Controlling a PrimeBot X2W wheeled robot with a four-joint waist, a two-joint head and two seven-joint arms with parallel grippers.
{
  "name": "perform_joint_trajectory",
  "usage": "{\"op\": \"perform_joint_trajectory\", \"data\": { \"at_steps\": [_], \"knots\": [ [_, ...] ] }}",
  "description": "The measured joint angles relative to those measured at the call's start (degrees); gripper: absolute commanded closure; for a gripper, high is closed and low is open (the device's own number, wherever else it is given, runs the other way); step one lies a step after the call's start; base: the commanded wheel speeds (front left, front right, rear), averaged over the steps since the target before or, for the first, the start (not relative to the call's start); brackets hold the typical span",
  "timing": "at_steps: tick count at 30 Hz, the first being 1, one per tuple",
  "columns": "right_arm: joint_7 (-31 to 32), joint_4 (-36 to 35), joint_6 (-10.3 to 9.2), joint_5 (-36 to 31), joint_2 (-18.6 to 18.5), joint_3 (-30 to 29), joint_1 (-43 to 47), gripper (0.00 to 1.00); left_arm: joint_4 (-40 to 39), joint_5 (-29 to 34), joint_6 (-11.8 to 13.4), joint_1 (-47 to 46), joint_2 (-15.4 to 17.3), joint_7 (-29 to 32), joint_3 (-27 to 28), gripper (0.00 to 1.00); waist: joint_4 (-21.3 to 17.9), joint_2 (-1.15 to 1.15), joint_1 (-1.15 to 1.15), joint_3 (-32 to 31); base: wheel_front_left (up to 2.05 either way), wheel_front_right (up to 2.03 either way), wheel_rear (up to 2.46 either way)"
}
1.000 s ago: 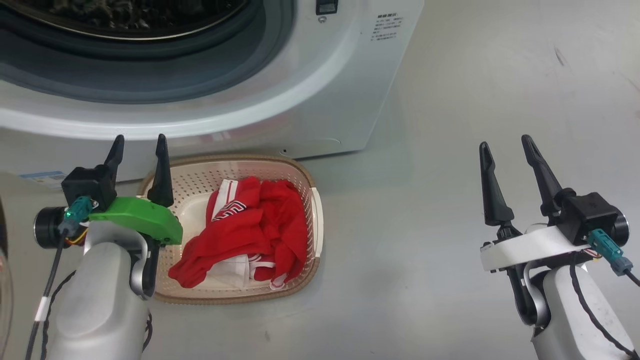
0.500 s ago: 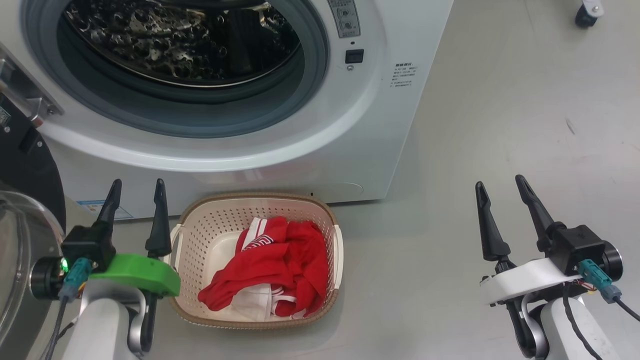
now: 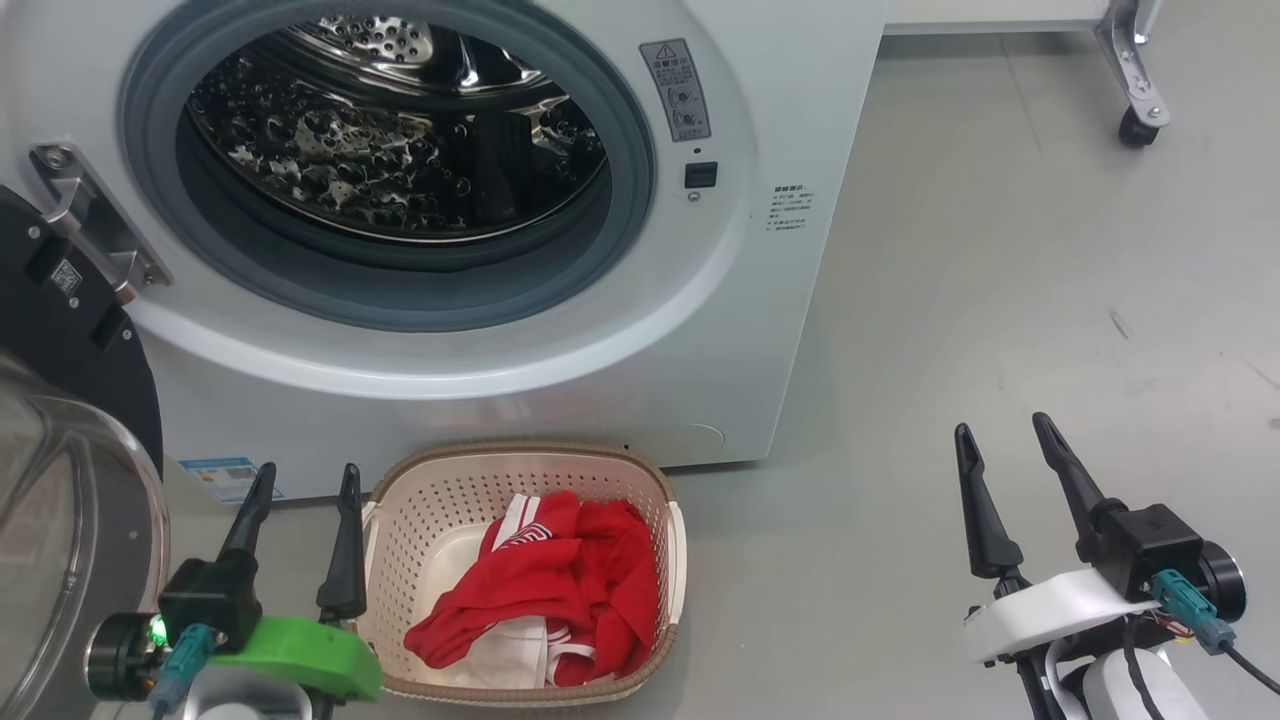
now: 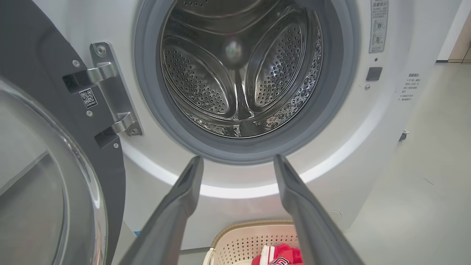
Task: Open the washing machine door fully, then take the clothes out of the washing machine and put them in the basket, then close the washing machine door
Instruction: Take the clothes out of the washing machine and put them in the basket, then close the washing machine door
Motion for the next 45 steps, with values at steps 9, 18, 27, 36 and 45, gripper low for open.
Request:
{"op": "perform_joint_trajectory", "data": {
  "at_steps": [9,18,27,36,45],
  "knots": [
    [0.0,-0.6,-0.08,0.1,0.0,-0.1,1.7,0.0,-3.3,0.5,0.5,3.9,0.1,0.9,-0.9,0.0,-1.0,0.0,0.0,-2.4,0.0,0.0,0.0],
    [0.1,-1.4,-0.53,0.1,0.0,0.0,2.2,0.0,-6.7,1.1,1.8,6.1,0.6,2.4,-0.9,0.0,-1.3,0.0,0.0,-2.9,0.0,0.0,0.0],
    [0.6,-2.2,-0.53,0.1,0.0,0.0,2.5,0.0,-9.6,1.4,2.7,7.2,1.1,3.6,-0.9,0.0,-1.5,0.0,0.0,-3.0,0.0,0.0,0.0],
    [1.1,-2.6,-0.54,0.5,0.0,0.0,3.0,0.0,-11.6,1.5,3.3,8.4,1.2,4.8,-0.9,0.0,-1.5,0.0,0.0,-3.2,0.0,0.0,0.0],
    [1.2,-3.2,-0.55,0.6,0.0,0.1,3.3,0.0,-13.2,1.7,3.5,9.4,1.4,6.2,-1.1,0.0,-1.5,0.0,0.0,-3.1,-0.08,0.08,0.0]
  ]
}}
